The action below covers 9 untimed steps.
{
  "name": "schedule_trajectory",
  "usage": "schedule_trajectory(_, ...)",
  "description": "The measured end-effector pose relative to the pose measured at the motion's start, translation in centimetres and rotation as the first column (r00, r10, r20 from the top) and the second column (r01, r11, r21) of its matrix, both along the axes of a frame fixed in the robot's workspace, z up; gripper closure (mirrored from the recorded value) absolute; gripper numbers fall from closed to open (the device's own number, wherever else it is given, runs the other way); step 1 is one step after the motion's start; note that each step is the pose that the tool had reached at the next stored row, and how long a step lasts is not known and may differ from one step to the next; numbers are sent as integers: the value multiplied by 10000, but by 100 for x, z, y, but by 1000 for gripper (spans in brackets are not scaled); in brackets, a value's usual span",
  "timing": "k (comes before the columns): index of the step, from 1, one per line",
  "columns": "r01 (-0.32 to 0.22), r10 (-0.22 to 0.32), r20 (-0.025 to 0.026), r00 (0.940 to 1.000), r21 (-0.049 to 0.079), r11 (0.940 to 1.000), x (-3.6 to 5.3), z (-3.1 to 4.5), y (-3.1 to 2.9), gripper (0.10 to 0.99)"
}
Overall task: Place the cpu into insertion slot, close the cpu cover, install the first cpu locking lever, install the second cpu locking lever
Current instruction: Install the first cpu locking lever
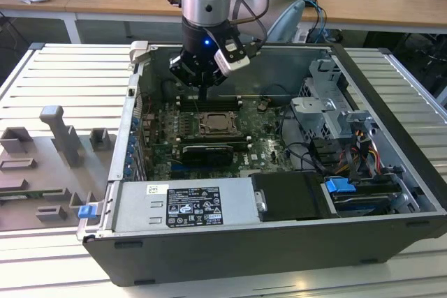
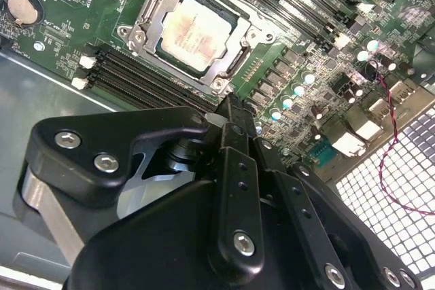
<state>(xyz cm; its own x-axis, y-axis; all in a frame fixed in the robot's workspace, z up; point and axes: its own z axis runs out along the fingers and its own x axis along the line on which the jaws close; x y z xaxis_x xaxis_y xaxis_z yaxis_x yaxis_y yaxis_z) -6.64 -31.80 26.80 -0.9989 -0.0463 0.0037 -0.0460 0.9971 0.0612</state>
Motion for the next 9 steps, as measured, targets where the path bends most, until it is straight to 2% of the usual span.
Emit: schedule_trajectory(9,0,0,0,10000,0,10000,-1,0,0,980)
